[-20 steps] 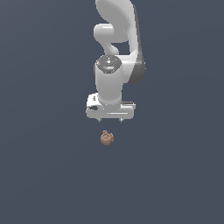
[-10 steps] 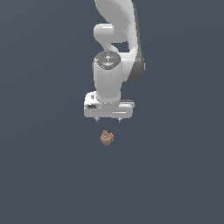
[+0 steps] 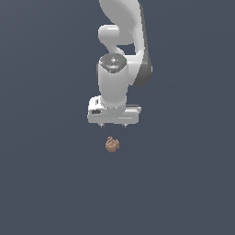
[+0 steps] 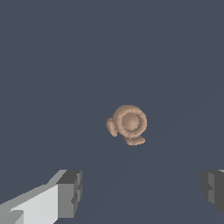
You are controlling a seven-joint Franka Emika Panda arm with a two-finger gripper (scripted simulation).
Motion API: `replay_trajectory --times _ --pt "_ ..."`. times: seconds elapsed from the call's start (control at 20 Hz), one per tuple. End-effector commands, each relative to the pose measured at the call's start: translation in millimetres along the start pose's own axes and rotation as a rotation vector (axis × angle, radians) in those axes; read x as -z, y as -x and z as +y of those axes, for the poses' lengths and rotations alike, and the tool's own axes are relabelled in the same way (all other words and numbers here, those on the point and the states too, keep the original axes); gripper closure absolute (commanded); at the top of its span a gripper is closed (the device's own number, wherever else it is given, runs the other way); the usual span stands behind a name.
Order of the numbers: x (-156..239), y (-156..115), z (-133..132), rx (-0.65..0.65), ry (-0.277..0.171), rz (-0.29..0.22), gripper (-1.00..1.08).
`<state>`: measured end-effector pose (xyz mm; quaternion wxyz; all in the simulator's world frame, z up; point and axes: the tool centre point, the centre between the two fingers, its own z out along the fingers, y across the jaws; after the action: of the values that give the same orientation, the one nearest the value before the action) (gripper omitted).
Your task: Pick up the object and move it to a goal position.
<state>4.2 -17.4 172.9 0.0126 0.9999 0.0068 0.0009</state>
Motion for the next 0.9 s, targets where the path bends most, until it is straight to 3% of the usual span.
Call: replay_trajectory --times 0.0,0.4,0.85 --pt "-1 0 0 0.013 0.000 0.000 -0.92" --pt "-9 -3 1 0.115 0.002 -0.002 -0.92" --pt "-24 -9 4 0.323 0.001 -0.004 -0.92"
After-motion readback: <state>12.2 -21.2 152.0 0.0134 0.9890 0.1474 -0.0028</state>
